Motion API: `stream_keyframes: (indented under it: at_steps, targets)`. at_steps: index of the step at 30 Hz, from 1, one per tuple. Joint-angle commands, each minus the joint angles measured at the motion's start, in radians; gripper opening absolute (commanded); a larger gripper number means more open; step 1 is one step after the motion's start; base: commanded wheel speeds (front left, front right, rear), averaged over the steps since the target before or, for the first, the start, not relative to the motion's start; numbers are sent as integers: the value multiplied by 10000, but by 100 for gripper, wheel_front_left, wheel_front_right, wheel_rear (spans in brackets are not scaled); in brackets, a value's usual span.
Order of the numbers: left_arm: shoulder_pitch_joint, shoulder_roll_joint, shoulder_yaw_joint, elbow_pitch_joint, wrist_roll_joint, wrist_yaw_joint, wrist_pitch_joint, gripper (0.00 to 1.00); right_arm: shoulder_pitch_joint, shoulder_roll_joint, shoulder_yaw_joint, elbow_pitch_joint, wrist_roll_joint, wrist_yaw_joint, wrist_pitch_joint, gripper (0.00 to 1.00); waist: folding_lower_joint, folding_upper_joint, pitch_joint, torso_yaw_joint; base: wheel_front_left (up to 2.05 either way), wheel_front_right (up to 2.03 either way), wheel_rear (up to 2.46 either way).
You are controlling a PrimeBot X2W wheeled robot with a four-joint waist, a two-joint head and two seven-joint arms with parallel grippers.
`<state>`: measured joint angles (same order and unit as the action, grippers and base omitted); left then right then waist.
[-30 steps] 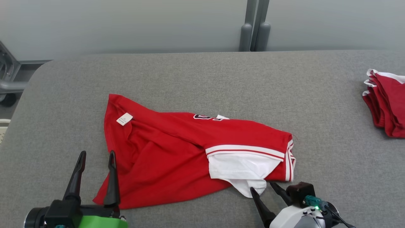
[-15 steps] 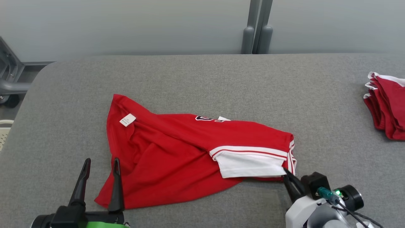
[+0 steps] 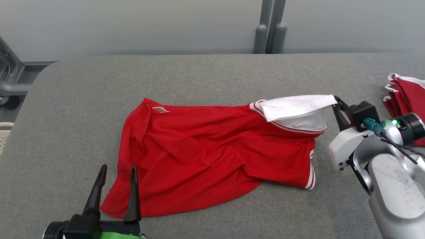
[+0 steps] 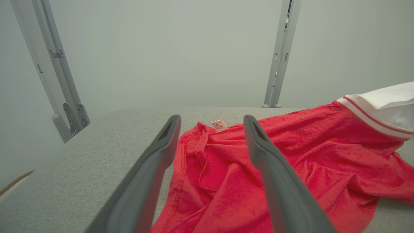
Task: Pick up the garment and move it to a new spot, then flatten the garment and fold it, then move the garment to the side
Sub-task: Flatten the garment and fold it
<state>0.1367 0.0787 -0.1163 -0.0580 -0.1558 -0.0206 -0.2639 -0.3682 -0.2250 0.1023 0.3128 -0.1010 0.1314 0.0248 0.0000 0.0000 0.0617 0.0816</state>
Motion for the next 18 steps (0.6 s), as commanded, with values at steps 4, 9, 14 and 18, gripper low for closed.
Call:
stream_keyframes:
  at_steps: [4, 9, 14, 18]
  targets:
    - [-319, -74, -135, 59, 125, -143, -12, 100, -1311, -450, 123, 1294, -179, -15, -111, 0, 0, 0, 595, 523, 0, 0, 0]
    - [-583, -127, -289, 84, 179, -247, -12, 100, -2284, -718, 134, 2365, -362, -15, -225, 0, 0, 0, 1137, 908, 0, 0, 0]
    - [-976, -179, -403, 172, 201, -324, -12, 100, -3133, -938, 248, 3779, -806, -15, -232, 86, 0, 0, 1623, 1291, 0, 0, 0]
    - [-1177, -204, -437, 301, 174, -305, -12, 100, -3399, -926, 159, 4614, -918, -15, -385, 100, 0, 0, 1724, 1427, 0, 0, 0]
